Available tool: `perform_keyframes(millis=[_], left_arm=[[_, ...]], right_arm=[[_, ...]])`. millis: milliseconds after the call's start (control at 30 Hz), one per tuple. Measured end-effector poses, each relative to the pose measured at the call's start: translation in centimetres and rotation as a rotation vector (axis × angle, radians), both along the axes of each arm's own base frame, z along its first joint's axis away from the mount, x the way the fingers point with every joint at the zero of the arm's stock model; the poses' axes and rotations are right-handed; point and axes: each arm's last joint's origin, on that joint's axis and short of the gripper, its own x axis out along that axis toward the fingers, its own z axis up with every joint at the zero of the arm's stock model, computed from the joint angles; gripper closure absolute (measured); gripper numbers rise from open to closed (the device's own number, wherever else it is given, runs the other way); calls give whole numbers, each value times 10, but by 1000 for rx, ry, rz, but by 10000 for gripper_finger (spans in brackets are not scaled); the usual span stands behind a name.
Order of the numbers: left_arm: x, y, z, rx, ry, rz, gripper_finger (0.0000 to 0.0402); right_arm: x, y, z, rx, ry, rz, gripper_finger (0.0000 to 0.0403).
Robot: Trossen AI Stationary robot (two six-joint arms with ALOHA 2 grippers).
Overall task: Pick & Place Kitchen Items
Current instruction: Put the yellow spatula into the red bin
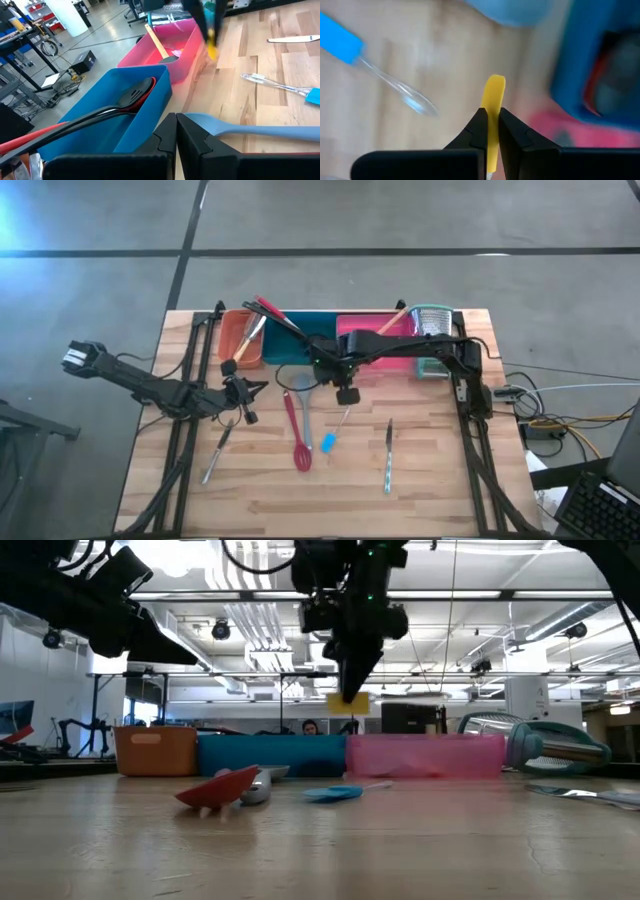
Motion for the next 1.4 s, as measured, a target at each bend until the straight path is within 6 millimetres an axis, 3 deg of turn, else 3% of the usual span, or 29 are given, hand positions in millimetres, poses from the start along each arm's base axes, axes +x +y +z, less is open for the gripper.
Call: perform_keyframes(millis=[267, 500, 867, 1400], left_arm=[[0, 0, 1, 10, -1, -4, 390], [1, 0, 3, 6, -20, -5, 390], [1, 0, 3, 7, -22, 3, 390], [1, 0, 3, 11, -27, 20, 390]], right_arm=[[-34, -20, 33, -310, 84, 116, 390], [-67, -54, 36, -406, 221, 140, 390], [-87, -98, -7, -409, 335, 189, 390], [-98, -94, -59, -342, 335, 261, 390]])
